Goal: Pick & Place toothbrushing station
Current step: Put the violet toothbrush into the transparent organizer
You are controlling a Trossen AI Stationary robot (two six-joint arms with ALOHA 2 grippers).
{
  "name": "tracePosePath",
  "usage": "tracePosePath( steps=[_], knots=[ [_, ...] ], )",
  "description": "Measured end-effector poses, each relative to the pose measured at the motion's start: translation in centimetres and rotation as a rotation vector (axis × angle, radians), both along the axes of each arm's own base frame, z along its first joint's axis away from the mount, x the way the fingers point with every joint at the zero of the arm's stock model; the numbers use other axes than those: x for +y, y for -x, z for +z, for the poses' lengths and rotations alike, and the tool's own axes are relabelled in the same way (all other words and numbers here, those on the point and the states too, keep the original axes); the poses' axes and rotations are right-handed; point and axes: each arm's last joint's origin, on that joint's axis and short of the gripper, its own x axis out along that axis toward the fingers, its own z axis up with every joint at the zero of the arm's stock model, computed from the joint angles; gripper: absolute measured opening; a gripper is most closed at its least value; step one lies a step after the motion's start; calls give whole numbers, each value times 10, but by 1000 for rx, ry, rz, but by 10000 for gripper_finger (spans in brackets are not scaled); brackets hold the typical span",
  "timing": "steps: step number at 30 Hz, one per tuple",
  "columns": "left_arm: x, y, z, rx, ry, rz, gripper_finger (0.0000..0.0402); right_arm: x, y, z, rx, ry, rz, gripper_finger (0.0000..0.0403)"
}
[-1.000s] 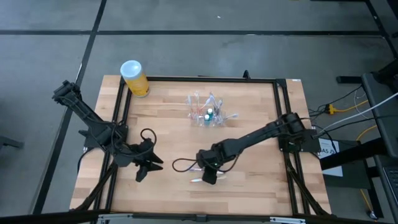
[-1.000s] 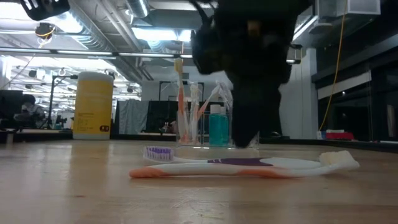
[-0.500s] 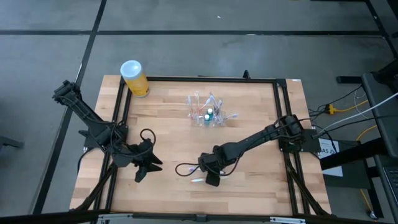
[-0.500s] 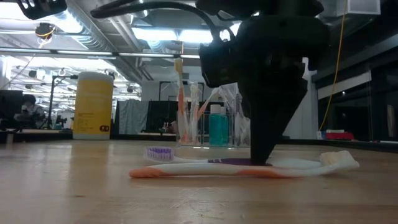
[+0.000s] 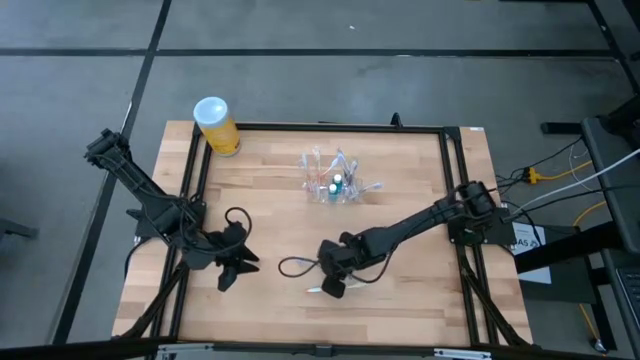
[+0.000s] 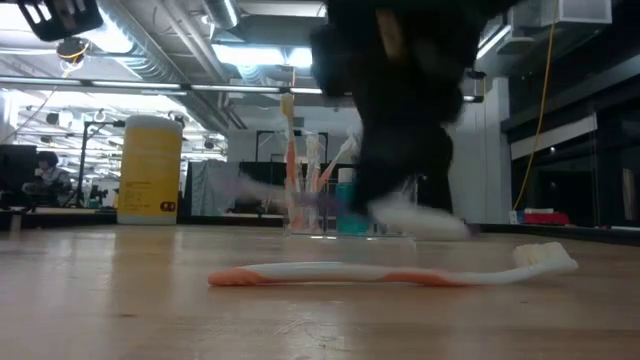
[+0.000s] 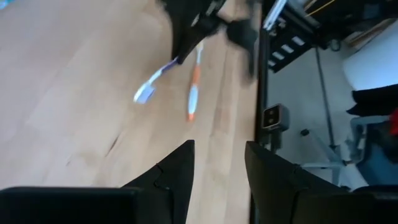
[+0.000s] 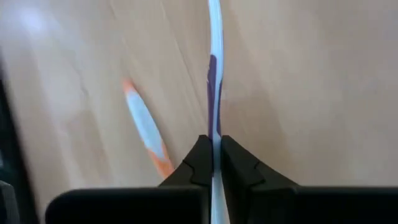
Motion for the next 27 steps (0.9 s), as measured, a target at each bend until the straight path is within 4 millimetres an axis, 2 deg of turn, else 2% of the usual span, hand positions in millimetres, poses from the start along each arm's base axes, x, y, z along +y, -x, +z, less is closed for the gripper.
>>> tracePosePath(
  steps=[8, 18, 22, 27],
  knots=[
    [2, 1, -2, 11, -30, 45, 139, 0, 0, 48, -217, -38, -81, 14],
    [2, -12, 23, -319, -14, 288, 165, 1, 9, 114, -554, -16, -203, 14],
    [7, -19, 31, -389, -9, 318, 178, -1, 11, 128, -647, 5, -250, 14],
    [21, -33, 36, -422, -11, 284, 182, 2, 8, 135, -718, -5, -236, 14]
  ],
)
